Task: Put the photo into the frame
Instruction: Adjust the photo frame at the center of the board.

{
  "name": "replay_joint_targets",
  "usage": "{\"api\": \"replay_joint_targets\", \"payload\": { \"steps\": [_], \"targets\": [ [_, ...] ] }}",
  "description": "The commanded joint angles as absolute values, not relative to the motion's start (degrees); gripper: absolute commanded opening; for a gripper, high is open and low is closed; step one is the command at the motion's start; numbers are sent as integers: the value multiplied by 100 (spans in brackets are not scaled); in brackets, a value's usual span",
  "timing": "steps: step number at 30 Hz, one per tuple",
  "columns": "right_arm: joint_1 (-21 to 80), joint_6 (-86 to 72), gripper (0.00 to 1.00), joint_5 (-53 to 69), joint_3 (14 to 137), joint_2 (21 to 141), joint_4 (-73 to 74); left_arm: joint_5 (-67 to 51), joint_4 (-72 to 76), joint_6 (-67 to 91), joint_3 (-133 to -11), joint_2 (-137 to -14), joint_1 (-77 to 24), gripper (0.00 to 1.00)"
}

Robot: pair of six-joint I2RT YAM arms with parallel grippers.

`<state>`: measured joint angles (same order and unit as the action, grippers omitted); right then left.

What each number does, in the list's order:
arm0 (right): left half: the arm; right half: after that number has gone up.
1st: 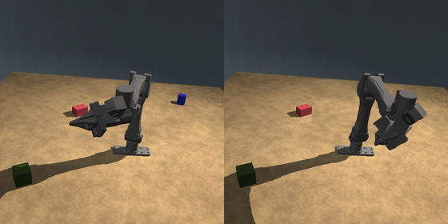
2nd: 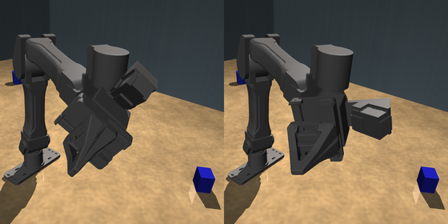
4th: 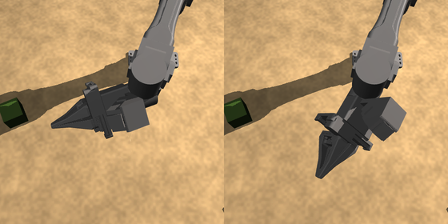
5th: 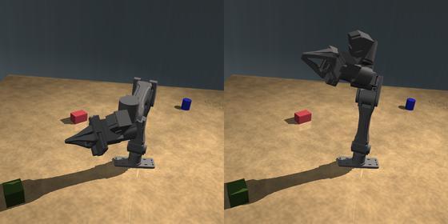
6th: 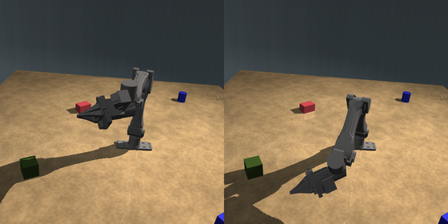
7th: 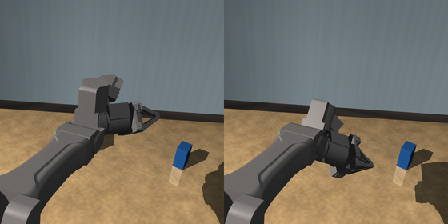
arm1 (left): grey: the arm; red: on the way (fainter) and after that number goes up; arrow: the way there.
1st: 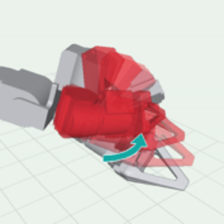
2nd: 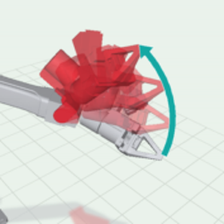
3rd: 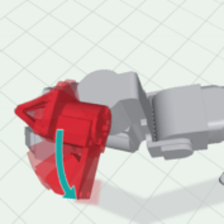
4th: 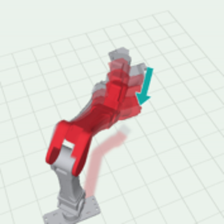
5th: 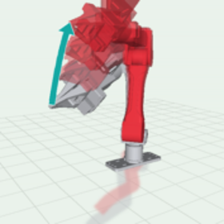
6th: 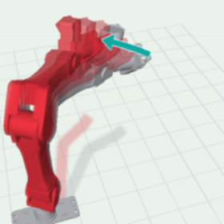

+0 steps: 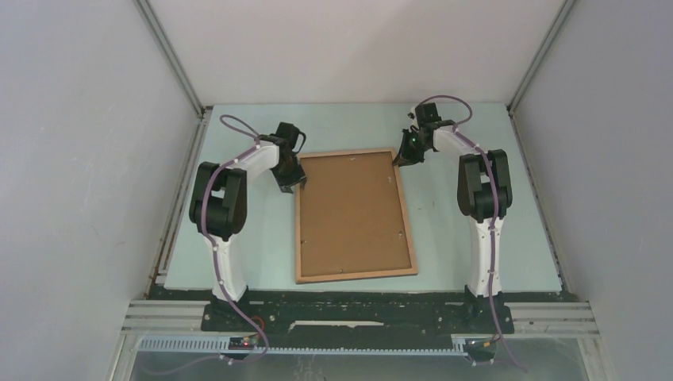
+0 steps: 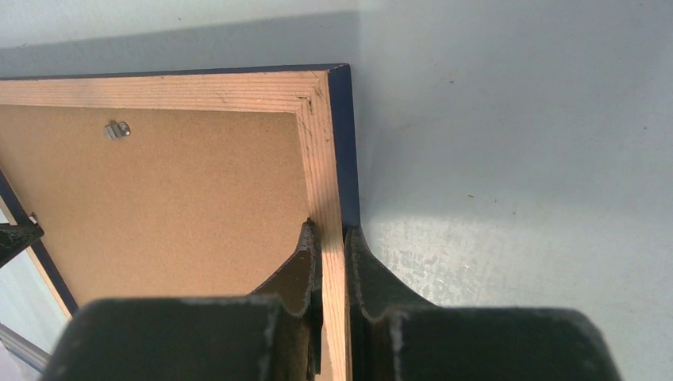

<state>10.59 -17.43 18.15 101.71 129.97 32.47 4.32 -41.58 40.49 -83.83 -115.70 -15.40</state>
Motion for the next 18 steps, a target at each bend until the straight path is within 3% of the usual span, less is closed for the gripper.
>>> {"api": "replay_joint_targets", "payload": {
  "steps": [1,7,18],
  "targets": [
    [1055,-1813,1,1738,10059,12912,3273,891,-3617,4358,-8349,-11565,-1451,43],
    [1063,-1811,0,1762,10062,12920,3273,1071,-3479,4483,-8232,-11476,-1455,25],
    [1077,-1803,0,1780,10049,12920,3261,1418,-3151,4692,-7772,-11089,-1440,19]
  ]
}}
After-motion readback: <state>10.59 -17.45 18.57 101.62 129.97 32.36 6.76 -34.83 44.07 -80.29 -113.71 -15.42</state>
